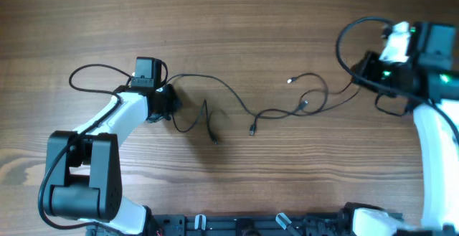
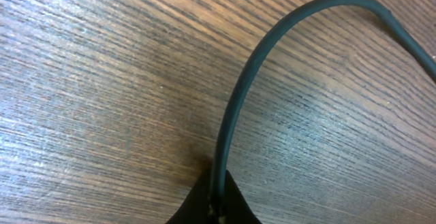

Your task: Untangle cables

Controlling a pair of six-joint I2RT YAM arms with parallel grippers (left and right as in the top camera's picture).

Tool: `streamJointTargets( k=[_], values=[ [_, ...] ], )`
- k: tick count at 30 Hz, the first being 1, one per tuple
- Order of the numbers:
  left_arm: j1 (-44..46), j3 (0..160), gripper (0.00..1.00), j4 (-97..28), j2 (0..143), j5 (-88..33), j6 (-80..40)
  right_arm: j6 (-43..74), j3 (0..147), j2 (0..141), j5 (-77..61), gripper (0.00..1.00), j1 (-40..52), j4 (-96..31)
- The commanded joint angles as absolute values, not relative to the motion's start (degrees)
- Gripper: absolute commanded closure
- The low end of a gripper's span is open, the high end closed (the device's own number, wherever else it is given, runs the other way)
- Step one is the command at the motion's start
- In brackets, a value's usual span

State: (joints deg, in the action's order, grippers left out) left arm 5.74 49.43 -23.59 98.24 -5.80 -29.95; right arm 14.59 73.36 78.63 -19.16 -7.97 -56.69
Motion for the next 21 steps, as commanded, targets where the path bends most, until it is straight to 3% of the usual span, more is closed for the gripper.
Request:
streamJointTargets(
  k=[1,8,12,21],
  values=[
    [6.3,48.5,0.95,-24.1,99.4,-5.1,-30.7,13.5,71.9,84.8,-20.3,0.96,-5.6,-57.6],
    [6.3,48.4,0.94,-24.1,99.4,-5.1,-30.7,19.8,70.8,96.8,-14.9,0.94,-4.1,-56.9],
    [6.3,48.4,0.94,-24.1,99.4,-5.1,-30.7,21.3,70.8,101.9,-13.9,0.76,-3.9,-56.9],
    [6.3,48.4,0.94,-24.0,99.4,-5.1,-30.7,30.9,70.8,104.5,-5.4,0.54,-1.7,-59.6]
  ],
)
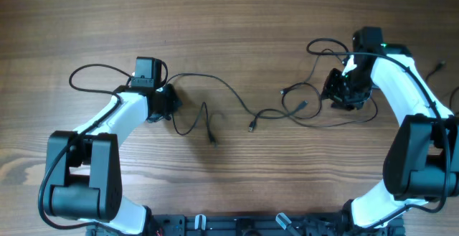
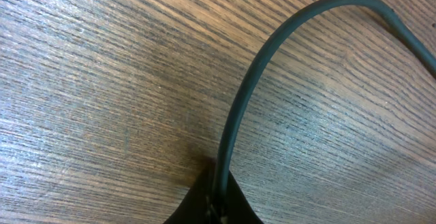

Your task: Untangle cables

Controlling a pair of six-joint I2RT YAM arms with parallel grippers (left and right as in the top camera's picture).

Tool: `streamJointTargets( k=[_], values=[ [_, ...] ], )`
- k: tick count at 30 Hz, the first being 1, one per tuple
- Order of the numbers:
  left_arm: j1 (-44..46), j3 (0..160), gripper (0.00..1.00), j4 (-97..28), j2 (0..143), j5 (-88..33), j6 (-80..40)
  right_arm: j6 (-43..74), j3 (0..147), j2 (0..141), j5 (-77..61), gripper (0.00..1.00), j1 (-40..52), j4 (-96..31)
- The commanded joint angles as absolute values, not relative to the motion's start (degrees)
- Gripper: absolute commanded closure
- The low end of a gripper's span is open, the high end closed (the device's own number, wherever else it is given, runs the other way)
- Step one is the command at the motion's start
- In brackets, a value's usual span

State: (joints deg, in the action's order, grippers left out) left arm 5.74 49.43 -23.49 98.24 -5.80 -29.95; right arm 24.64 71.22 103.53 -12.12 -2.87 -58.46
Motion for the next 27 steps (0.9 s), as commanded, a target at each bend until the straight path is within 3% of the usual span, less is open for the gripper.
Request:
streamJointTargets(
  k=[1,2,3,4,9,13,20,23,25,26,27],
  values=[
    [6.3,48.4,0.94,-24.0,99.4,-5.1,-30.7,31.8,70.7,104.5,-4.6,0.5,-1.2,-59.9],
    [6.3,48.4,0.93,-24.0,99.4,-5.1,-30.7,32.0,70.7,104.5,-4.4,0.47,-0.8,-60.1],
    [6.3,48.4,0.93,-24.0,99.4,-5.1,-30.7,32.1,70.7,104.5,-4.5,0.36,-0.2,-60.2],
    [6.3,48.4,0.93,-24.0,99.4,-5.1,-30.7,32.8,70.7,104.5,-4.4,0.0,0.3,-60.3],
    [6.3,48.4,0.92,-23.8,99.4,-5.1,-30.7,38.1,70.4,104.5,-4.4,0.0,2.3,-61.9],
    [6.3,48.4,0.91,-23.8,99.4,-5.1,-30.7,50.7,65.8,104.5,-3.8,0.0,2.8,-62.1],
    [6.3,48.4,0.85,-23.8,99.4,-5.1,-30.7,59.1,53.6,104.5,-4.7,0.01,2.8,-45.5],
    [6.3,48.4,0.83,-23.8,99.4,-5.1,-30.7,59.0,49.8,104.5,-6.5,0.17,2.8,-38.6],
    [6.3,48.4,0.83,-23.8,99.4,-5.0,-30.7,58.6,48.4,104.5,-6.4,0.54,2.8,-36.4],
    [6.3,48.4,0.83,-23.8,99.4,-5.1,-30.7,58.5,48.2,104.5,-6.4,0.81,2.8,-36.2],
    [6.3,48.4,0.83,-23.8,99.4,-5.1,-30.7,58.4,48.2,104.5,-6.4,0.96,2.8,-36.2]
  ],
)
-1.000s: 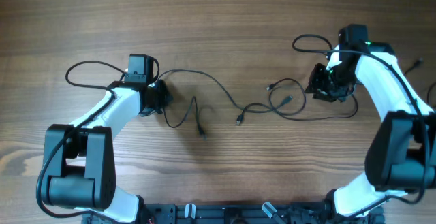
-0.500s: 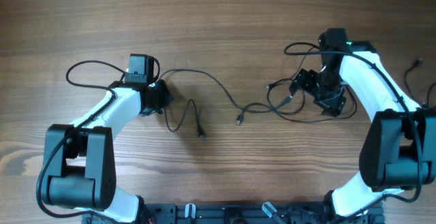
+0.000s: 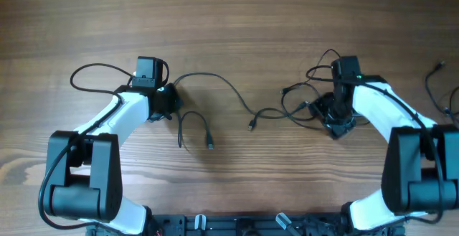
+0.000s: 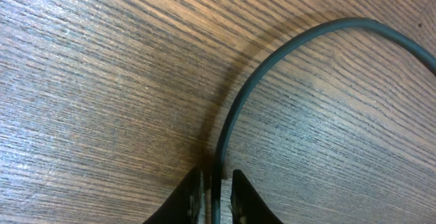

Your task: Untangle cables

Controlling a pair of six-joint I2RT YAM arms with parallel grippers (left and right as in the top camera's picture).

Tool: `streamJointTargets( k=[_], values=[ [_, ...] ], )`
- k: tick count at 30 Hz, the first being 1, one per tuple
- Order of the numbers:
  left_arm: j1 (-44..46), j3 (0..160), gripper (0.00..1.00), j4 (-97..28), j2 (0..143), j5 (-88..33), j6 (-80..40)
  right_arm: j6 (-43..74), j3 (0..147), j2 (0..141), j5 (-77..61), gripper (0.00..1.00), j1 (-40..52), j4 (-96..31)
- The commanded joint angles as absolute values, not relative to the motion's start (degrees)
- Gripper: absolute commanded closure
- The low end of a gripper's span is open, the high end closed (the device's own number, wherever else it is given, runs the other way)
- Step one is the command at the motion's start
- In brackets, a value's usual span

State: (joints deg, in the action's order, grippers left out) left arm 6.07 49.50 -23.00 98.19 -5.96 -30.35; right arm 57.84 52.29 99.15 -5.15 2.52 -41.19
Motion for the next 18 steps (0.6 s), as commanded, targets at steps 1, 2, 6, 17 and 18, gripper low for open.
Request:
streamJointTargets(
  k=[1,2,6,17,18],
  values=[
    [6.3,48.4,0.82,-23.8,99.4,-5.1,-30.7,57.8,48.2,104.5,-6.4,0.96,2.8,-35.9],
    [6.3,48.4,0.82,-23.8,99.4,-5.1,-30.7,55.8,48.3,104.3,-6.5,0.96,2.7,-34.9],
    [6.3,48.4,0.81,-23.9,99.4,-5.1,-30.7,44.1,52.9,102.2,-6.4,0.96,1.1,-34.9],
    [6.3,48.3,0.78,-23.8,99.4,-5.1,-30.7,18.3,82.2,90.0,1.4,0.95,-9.8,-43.6],
    [6.3,48.3,0.78,-23.8,99.4,-5.1,-30.7,14.9,84.1,89.7,1.4,0.96,-10.4,-43.2]
  ],
)
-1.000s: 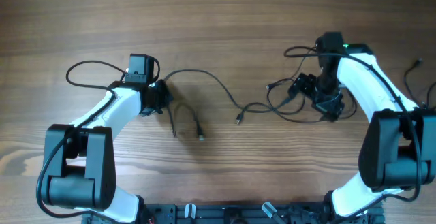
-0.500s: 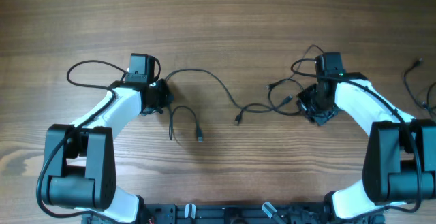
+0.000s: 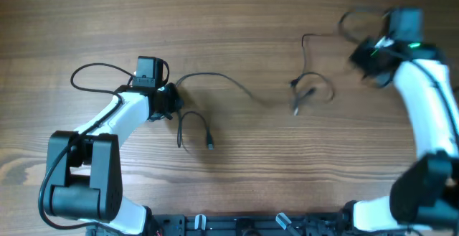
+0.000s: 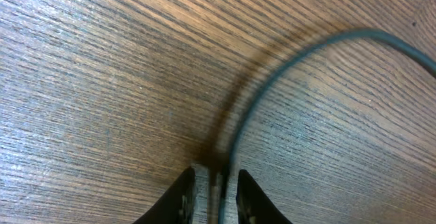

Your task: Untangle cables

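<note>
A thin black cable (image 3: pixel 215 79) arcs across the table from a loop at the left (image 3: pixel 90 68). It passes through my left gripper (image 3: pixel 171 101) and runs to a small tangle (image 3: pixel 315 89) with a plug (image 3: pixel 295 110). In the left wrist view the cable (image 4: pixel 272 81) runs down between the parted fingers of my left gripper (image 4: pixel 216 193), which is open. A short end with a plug (image 3: pixel 209 144) curls below it. My right gripper (image 3: pixel 358 57) is blurred, raised at the upper right, shut on cable strands that trail from the tangle.
The wooden table (image 3: pixel 229 193) carries nothing else near the cables. The arm bases and a black rail (image 3: pixel 237 225) line the front edge. The right arm (image 3: pixel 430 114) runs down the right side.
My right gripper has gone from the table at centre right to the upper right, and the tangle and its plug have shifted right. The left gripper's fingers stand wider apart round the cable.
First my left gripper was shut on the cable and the right one held strands at the far right. The right gripper then stood at the tangle, later lower beside it while the left fingers parted. Now it is up right and the cable is drawn out.
</note>
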Controlling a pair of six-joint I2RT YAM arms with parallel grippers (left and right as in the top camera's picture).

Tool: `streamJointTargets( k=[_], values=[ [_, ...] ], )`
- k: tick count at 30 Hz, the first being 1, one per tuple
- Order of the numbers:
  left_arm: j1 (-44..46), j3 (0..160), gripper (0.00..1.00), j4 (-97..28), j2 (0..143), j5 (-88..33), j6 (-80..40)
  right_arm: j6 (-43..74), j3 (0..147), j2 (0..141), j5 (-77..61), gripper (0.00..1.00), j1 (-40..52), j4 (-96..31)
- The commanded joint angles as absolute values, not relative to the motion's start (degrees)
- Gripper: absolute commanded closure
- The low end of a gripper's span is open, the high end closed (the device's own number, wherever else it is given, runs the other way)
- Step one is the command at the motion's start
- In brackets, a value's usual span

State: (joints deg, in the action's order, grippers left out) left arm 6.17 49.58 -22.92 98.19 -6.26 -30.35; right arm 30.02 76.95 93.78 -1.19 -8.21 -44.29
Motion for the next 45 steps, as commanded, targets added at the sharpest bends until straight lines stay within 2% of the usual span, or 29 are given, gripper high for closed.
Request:
streamJointTargets(
  k=[1,12,13,15,18,23,29,31,34,35,36,37,42,45],
  values=[
    [6.3,48.3,0.78,-23.8,99.4,-5.1,-30.7,11.7,86.3,89.6,1.3,0.96,-10.9,-43.5],
    [6.3,48.3,0.78,-23.9,99.4,-5.1,-30.7,9.1,88.0,94.4,1.1,0.96,-10.9,-46.4],
    [6.3,48.3,0.8,-23.9,99.4,-5.1,-30.7,9.0,88.0,95.1,1.1,0.96,-10.9,-47.2],
    [6.3,48.3,0.96,-24.7,99.4,-5.0,-30.2,9.0,88.0,96.1,1.1,0.96,-11.0,-48.0],
    [6.0,48.3,0.96,-28.7,99.4,-1.1,-30.6,9.0,88.0,96.6,1.1,0.96,-10.9,-49.0],
    [2.5,48.1,0.96,-36.7,99.4,12.5,-38.4,9.3,88.0,96.6,2.6,0.95,-11.0,-48.3],
    [-0.2,47.8,0.96,-36.5,99.4,12.9,-38.2,12.6,88.0,97.4,-1.5,0.87,-11.0,-43.4],
    [-0.2,47.8,0.91,-36.3,99.4,10.9,-38.2,12.6,87.9,98.6,-3.2,0.79,-10.9,-42.7],
    [-0.1,47.8,0.88,-35.3,99.4,6.0,-38.2,12.6,87.5,101.6,-3.5,0.72,-10.9,-42.5],
    [-0.1,47.8,0.88,-34.8,99.4,4.5,-38.2,12.6,87.5,103.0,-3.6,0.6,-10.9,-42.9],
    [-0.1,47.8,0.88,-34.2,99.4,3.0,-38.2,12.6,87.5,104.3,-4.3,0.35,-10.9,-43.4],
    [-0.1,47.8,0.88,-33.8,99.4,2.1,-38.2,12.6,87.5,105.6,-5.4,0.0,-10.9,-44.0],
    [-0.1,47.8,0.86,-32.9,99.4,1.9,-38.2,13.6,87.5,110.4,-7.3,0.0,-10.8,-45.3],
    [-0.1,47.8,0.85,-32.5,99.4,1.9,-38.2,19.9,87.4,111.3,-4.2,0.0,-10.8,-46.5]
  ],
)
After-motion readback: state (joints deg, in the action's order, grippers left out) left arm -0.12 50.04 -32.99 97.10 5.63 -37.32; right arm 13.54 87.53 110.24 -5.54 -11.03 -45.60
